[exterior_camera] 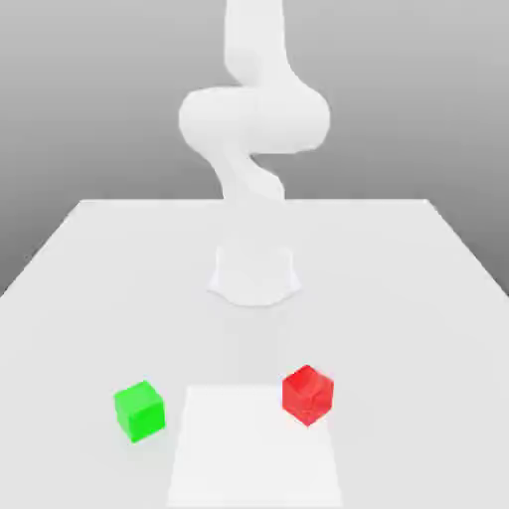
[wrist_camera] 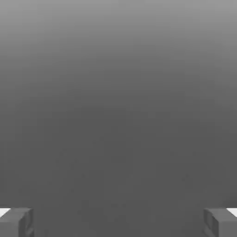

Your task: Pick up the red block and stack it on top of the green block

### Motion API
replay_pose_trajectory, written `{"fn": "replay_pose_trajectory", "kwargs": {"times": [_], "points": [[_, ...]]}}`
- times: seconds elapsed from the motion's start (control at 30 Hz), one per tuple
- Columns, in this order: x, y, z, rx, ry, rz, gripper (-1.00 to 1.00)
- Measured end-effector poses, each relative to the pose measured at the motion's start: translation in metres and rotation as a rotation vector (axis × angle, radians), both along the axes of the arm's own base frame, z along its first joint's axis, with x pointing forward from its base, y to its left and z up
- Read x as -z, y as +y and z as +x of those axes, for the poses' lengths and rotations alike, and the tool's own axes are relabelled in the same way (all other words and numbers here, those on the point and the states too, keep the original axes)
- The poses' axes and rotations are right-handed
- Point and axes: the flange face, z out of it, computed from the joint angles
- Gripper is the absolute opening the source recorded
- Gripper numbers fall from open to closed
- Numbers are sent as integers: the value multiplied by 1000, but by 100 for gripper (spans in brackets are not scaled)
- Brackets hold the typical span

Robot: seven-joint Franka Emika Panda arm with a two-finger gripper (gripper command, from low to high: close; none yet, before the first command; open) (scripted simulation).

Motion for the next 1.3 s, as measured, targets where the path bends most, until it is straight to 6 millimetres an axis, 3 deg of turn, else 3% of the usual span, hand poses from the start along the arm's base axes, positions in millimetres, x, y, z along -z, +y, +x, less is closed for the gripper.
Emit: {"fn": "replay_pose_trajectory", "kwargs": {"times": [0.13,0.3,0.43,0.57,0.63,0.8,0.83,1.07,1.3], "points": [[99,16,38,-126,147,-57,0],[224,39,51,-292,325,-128,0],[325,55,33,-439,473,-188,0],[427,66,-12,-608,638,-254,0],[458,67,-23,-645,672,-267,0],[506,68,-28,-657,683,-272,0],[514,68,-29,-657,683,-272,-100],[515,68,-29,-657,684,-271,-100],[459,67,-29,-657,684,-271,-100]]}}
